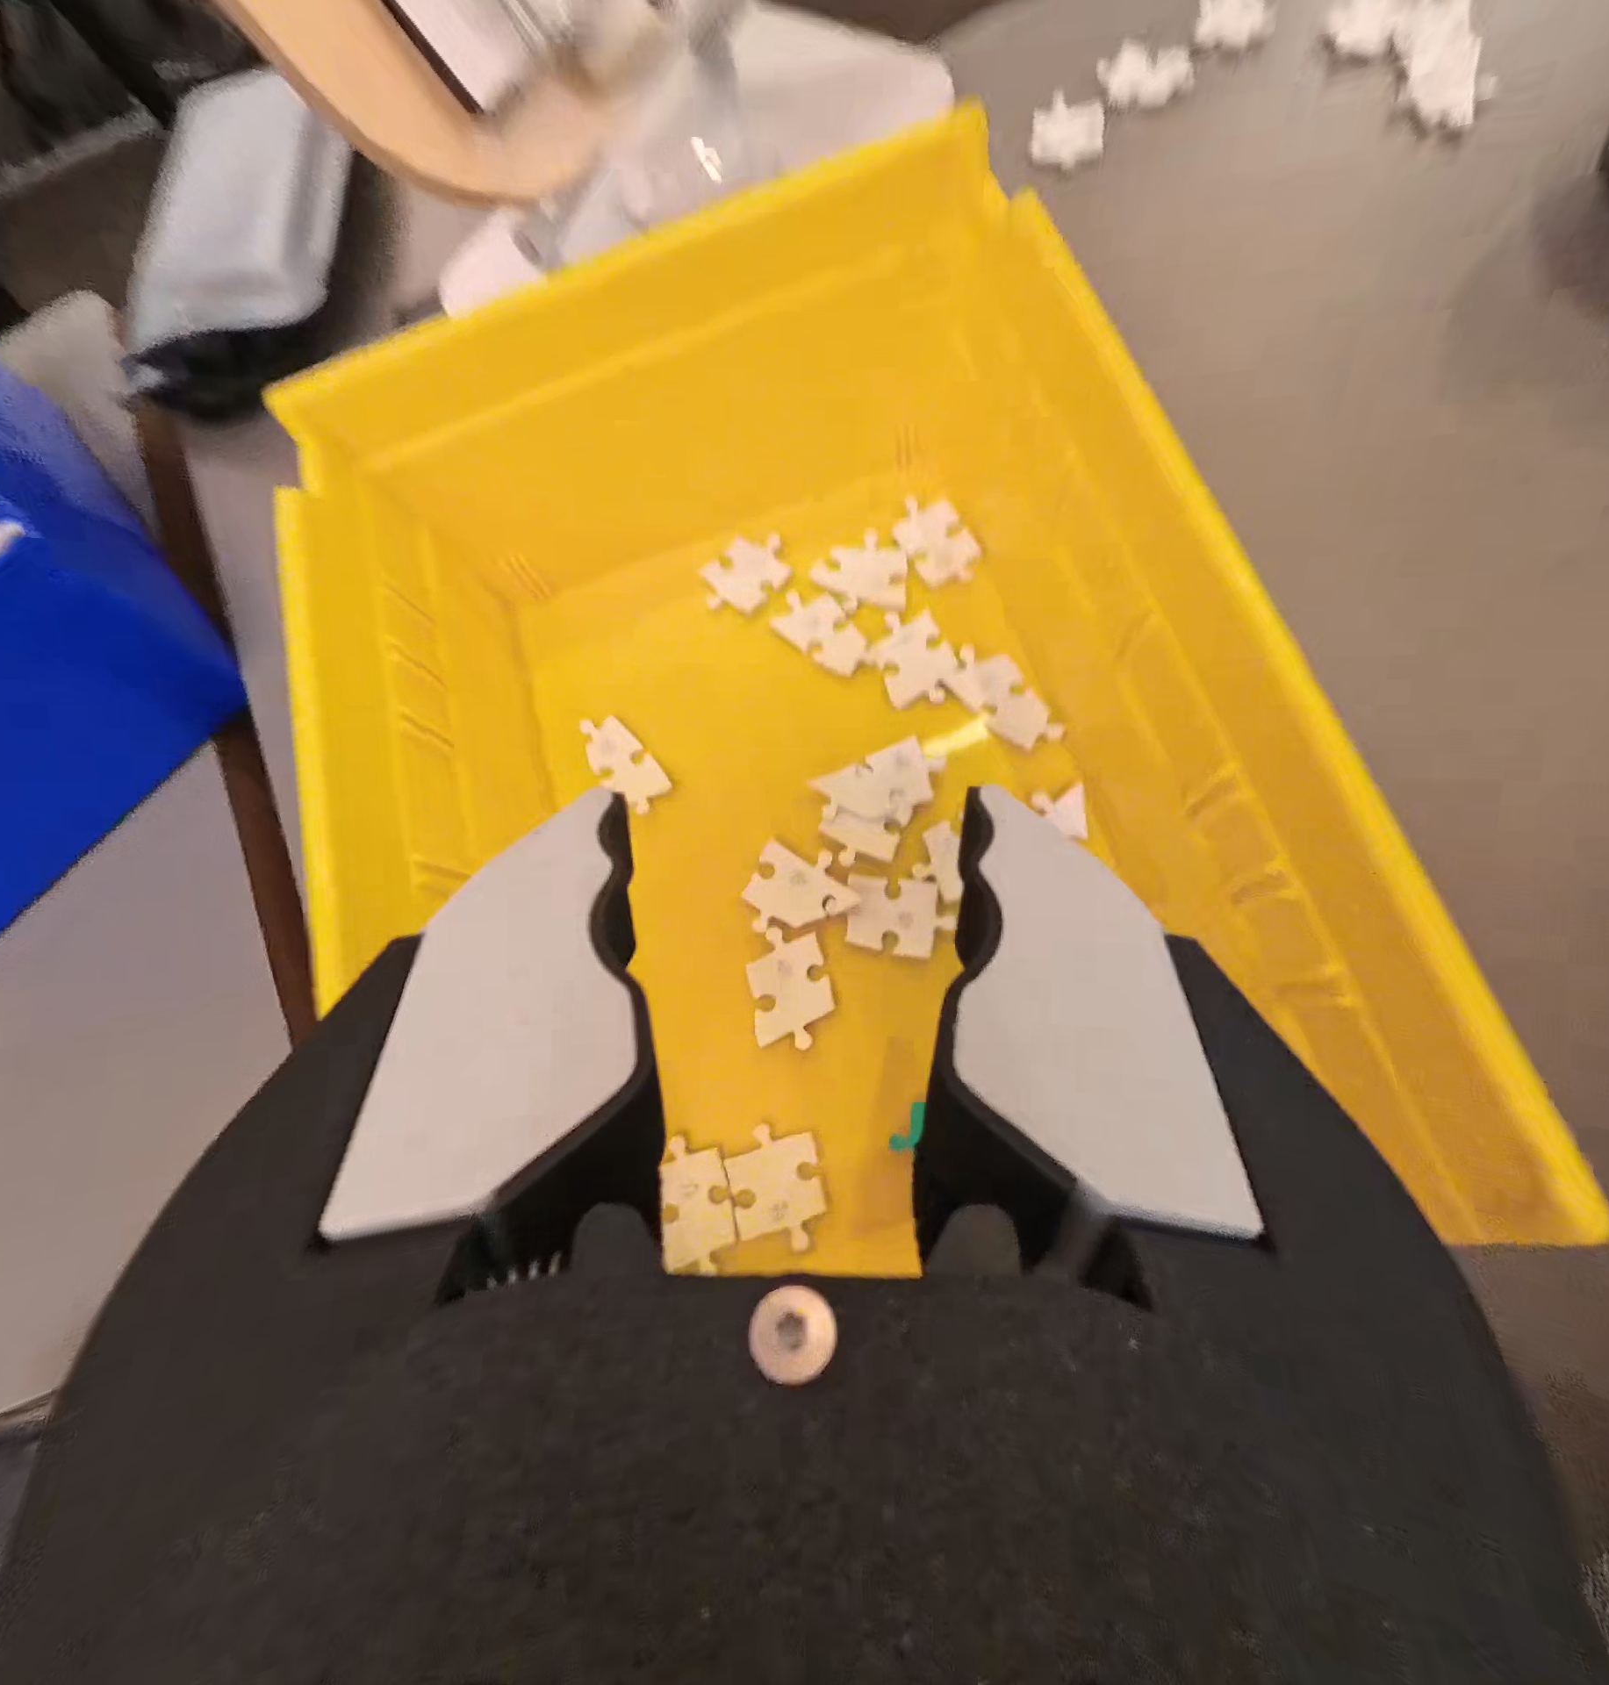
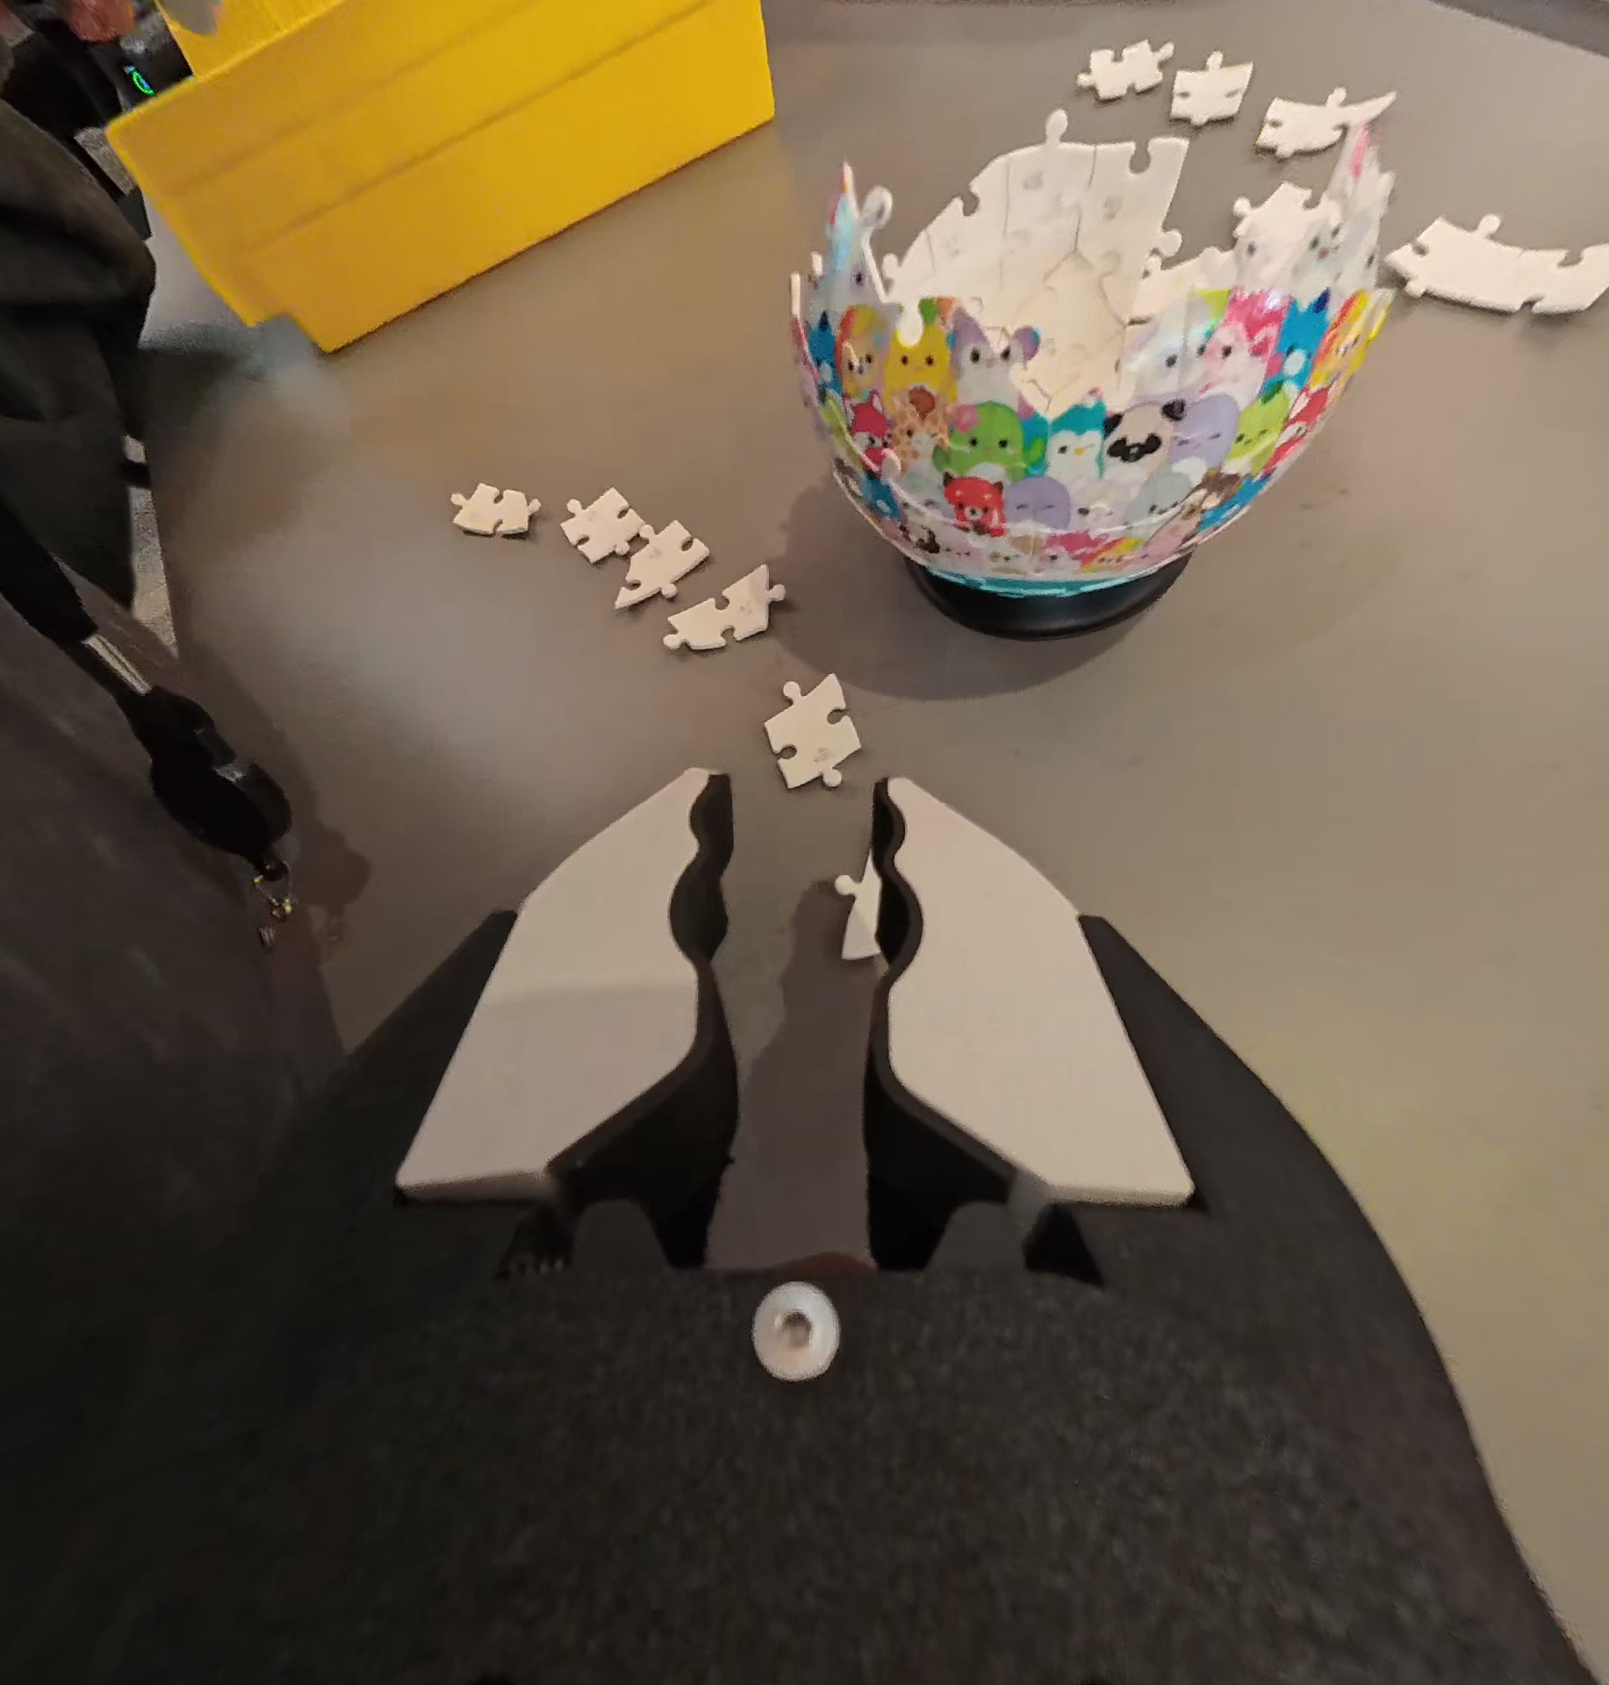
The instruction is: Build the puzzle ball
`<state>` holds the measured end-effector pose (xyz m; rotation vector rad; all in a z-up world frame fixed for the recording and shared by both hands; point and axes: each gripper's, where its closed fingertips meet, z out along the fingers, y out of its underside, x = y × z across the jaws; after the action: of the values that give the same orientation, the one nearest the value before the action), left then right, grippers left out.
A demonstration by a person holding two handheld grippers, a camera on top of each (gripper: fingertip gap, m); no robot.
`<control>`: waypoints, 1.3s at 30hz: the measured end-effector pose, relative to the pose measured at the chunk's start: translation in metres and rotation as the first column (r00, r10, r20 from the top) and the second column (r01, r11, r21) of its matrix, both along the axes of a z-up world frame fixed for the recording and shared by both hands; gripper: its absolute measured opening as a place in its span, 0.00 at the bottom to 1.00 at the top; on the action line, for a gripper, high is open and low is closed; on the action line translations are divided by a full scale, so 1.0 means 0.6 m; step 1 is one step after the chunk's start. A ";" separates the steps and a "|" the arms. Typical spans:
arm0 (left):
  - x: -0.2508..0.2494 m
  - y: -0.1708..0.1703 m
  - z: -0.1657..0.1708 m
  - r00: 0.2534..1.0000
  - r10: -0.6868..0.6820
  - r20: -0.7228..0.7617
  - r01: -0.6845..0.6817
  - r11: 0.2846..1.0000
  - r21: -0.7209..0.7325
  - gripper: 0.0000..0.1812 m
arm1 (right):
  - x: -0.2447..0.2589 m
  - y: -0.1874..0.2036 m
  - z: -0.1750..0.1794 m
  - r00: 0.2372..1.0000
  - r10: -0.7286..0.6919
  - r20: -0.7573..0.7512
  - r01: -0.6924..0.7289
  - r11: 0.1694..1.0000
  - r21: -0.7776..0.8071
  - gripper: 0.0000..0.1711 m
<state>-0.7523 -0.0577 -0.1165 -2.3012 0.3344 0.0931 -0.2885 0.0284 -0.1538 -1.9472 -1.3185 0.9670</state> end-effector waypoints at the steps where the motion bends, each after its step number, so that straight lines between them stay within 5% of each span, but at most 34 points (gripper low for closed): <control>1: 0.002 0.001 -0.012 1.000 -0.021 0.003 0.021 0.999 -0.032 0.36 | -0.003 -0.002 -0.005 1.000 0.003 0.007 -0.003 1.000 -0.006 0.17; 11: 0.044 0.106 -0.088 0.968 -0.189 0.164 0.214 0.965 -0.152 0.33 | -0.024 -0.025 -0.025 0.998 0.055 0.042 -0.055 0.998 0.004 0.18; 16: 0.054 0.176 -0.128 0.955 -0.259 0.147 0.291 0.918 -0.270 0.33 | -0.019 -0.034 -0.025 0.998 0.059 0.034 -0.059 0.998 0.001 0.18; 21: 0.059 0.186 -0.165 0.942 -0.325 0.086 0.333 0.869 -0.366 0.34 | -0.009 -0.033 -0.029 0.998 0.055 0.039 -0.055 0.998 0.006 0.18; 29: 0.061 0.183 -0.164 0.938 -0.337 0.078 0.342 0.869 -0.358 0.19 | -0.011 -0.035 -0.035 0.995 0.081 0.051 -0.081 0.997 0.002 0.18; 34: 0.055 0.178 -0.162 0.943 -0.328 0.054 0.325 0.876 -0.356 0.18 | -0.021 -0.042 -0.034 0.992 0.112 0.065 -0.113 0.993 0.017 0.18; 39: 0.040 0.166 -0.087 0.970 -0.231 0.074 0.242 0.943 -0.229 0.18 | -0.052 -0.041 0.007 0.984 0.173 0.051 -0.177 0.980 0.092 0.15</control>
<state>-0.7285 0.0418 -0.1688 -2.4731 0.6255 -0.1284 -0.3195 0.0038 -0.1498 -1.8118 -1.5525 0.9301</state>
